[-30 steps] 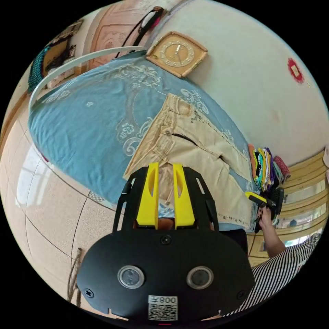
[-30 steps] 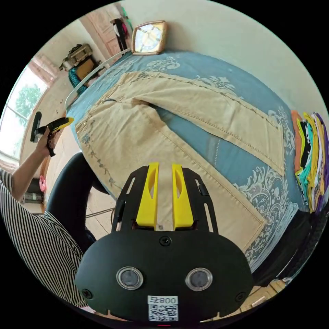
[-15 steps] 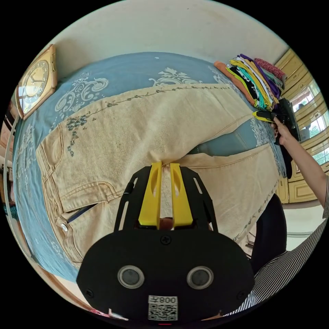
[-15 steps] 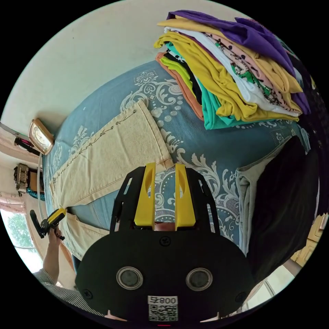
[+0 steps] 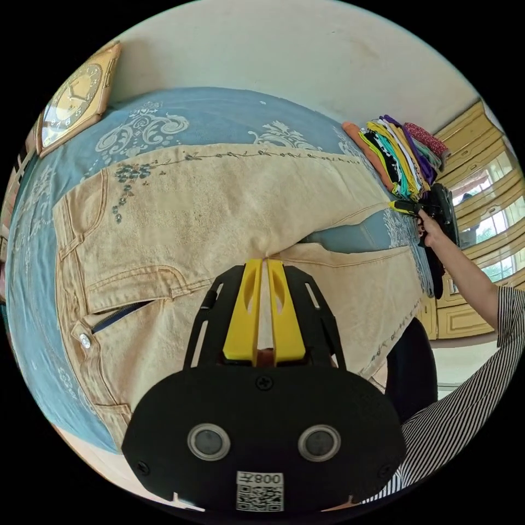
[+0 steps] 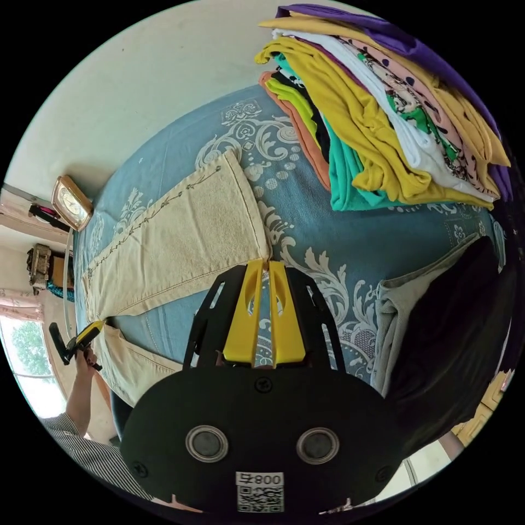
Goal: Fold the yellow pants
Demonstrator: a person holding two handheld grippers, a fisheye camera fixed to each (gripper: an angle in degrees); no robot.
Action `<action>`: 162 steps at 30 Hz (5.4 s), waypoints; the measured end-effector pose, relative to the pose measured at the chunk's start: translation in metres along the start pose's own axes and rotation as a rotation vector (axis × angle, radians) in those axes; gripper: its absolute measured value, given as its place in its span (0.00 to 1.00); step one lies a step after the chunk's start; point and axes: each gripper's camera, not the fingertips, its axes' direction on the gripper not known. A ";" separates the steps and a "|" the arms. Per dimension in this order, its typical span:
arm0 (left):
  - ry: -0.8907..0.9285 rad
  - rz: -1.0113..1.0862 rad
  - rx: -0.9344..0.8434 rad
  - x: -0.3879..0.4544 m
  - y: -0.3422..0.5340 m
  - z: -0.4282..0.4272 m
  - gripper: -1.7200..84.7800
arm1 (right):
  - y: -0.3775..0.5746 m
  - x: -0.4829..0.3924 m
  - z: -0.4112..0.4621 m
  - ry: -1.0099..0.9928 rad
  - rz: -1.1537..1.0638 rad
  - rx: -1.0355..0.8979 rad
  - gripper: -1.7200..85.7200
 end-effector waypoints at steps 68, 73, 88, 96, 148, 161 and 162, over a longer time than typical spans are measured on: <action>-0.226 -0.330 0.099 -0.142 0.043 -0.107 0.02 | 0.035 -0.710 0.182 -0.480 -1.205 -0.355 0.02; -0.188 -0.310 0.144 -0.146 0.042 -0.109 0.02 | 0.023 -0.694 0.144 -0.523 -1.148 -0.216 0.02; -0.234 -0.230 0.084 -0.134 0.001 -0.111 0.02 | 0.046 -0.688 0.166 -0.264 -1.195 -0.210 0.02; -0.182 -0.242 0.095 -0.142 -0.018 -0.108 0.02 | 0.018 -0.655 0.156 -0.263 -1.020 -0.151 0.02; -0.356 0.244 -0.349 -0.135 -0.356 -0.037 0.17 | -0.152 -0.603 0.078 -0.120 -1.005 -0.056 0.11; -0.296 0.321 -0.338 -0.102 -0.364 -0.017 0.14 | -0.141 -0.637 0.091 0.007 -1.099 -0.177 0.12; -0.307 0.326 -0.344 -0.096 -0.362 -0.014 0.12 | -0.139 -0.638 0.090 0.011 -1.097 -0.174 0.11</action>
